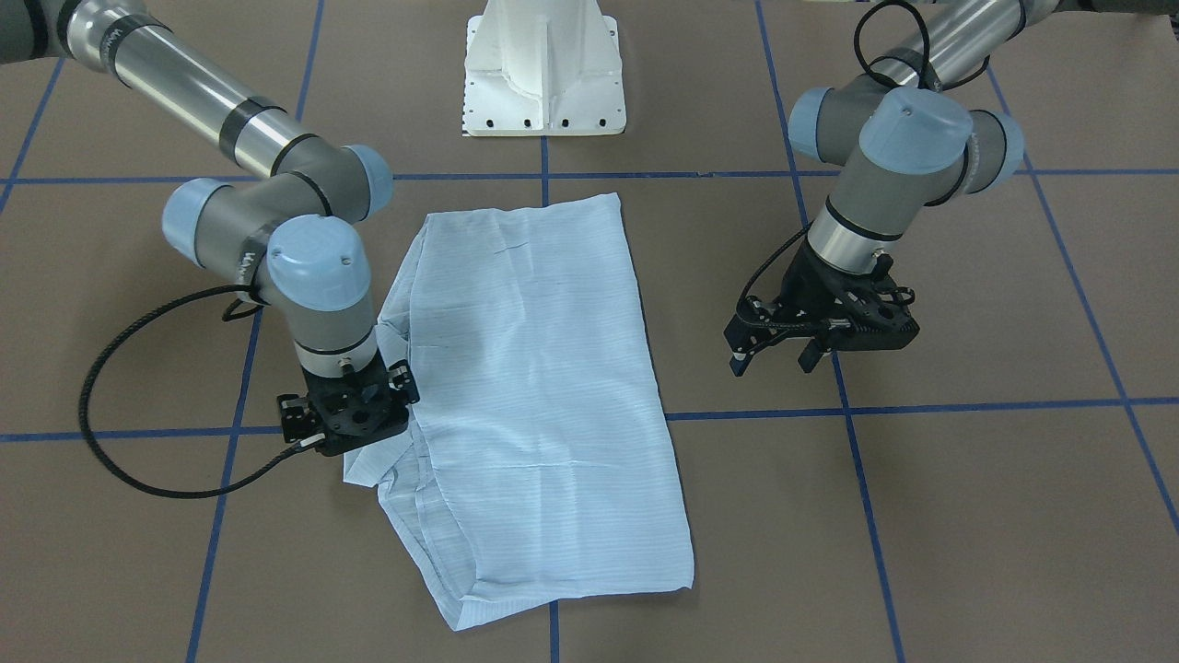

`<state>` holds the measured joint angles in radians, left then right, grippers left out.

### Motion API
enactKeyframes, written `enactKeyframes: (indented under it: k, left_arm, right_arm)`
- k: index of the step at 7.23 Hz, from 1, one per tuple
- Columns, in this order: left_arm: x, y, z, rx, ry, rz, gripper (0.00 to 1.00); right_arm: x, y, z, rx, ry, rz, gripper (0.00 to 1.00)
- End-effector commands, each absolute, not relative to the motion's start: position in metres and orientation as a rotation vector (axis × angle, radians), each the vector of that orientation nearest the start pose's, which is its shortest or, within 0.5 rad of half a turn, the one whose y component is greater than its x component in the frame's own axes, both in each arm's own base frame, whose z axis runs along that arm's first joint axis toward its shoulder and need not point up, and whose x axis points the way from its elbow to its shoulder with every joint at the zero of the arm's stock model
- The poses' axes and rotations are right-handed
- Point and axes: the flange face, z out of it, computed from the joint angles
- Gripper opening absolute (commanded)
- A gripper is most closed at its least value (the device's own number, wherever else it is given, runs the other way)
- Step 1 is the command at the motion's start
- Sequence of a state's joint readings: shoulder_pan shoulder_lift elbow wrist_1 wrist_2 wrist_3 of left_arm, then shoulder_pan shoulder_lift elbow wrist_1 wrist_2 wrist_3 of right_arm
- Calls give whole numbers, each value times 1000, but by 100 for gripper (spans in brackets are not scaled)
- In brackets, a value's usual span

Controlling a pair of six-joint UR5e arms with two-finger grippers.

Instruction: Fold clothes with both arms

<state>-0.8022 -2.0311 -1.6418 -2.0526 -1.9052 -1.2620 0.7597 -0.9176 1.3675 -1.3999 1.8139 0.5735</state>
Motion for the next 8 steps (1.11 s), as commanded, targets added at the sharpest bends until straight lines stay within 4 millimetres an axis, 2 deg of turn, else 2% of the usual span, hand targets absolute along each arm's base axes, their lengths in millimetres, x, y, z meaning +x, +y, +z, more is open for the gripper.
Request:
enactKeyframes:
  k: [1,2,3,4,5,6,7,8]
  left_arm:
    - [389,-535,295,257,1045,-274,100]
    - [387,-516,280,198,1102,-234,100]
    - [403,-483,266,100,1154,-289,100]
    - [428,-444,254,7,1187,-316,100]
    - [453,-409,245,-56,1200,-357,100]
    - [481,-368,244,-106,1196,-406,100]
    - [507,-324,246,-155,1187,-442,100]
    - [532,-291,252,-196,1160,-466,99]
  right_arm:
    - [-429,-596,346,318,-651,-316,100]
    - [-416,-579,337,312,-704,-308,100]
    - [-400,-551,330,284,-778,-288,100]
    - [-386,-524,327,236,-840,-236,100]
    - [-387,-489,315,209,-882,-200,100]
    - [-398,-463,303,175,-915,-164,100]
    - [-403,-447,295,161,-934,-154,100]
    - [-407,-436,291,150,-945,-152,100]
